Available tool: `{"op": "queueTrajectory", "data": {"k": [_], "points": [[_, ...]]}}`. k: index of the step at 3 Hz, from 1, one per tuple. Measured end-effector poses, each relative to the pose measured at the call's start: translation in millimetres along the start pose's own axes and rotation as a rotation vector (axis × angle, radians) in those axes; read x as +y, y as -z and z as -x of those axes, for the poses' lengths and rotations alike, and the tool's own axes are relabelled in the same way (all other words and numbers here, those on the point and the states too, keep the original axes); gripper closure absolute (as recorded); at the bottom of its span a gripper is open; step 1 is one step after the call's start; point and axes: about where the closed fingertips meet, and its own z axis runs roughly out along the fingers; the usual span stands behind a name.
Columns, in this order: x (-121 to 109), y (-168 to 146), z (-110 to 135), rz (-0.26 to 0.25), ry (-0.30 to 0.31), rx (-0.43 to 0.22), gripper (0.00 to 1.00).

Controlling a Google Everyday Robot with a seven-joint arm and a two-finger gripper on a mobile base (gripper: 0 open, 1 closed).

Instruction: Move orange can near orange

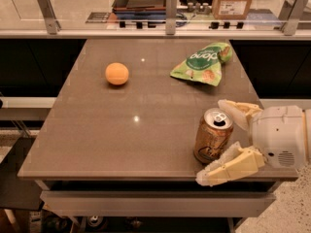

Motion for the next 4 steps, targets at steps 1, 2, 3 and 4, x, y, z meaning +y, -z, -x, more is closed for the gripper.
{"op": "queueTrajectory", "data": {"k": [1,2,3,4], "points": [[3.5,-6.7,1.9,0.013,0.031,-0.013,0.16],[3.6,-8.0,6.5,0.019,0.058,-0.038,0.41],[1.8,-6.1,13.7,0.026,0.090,-0.072,0.64],[1.9,-4.8,22.8,0.030,0.082,-0.081,0.87]]}}
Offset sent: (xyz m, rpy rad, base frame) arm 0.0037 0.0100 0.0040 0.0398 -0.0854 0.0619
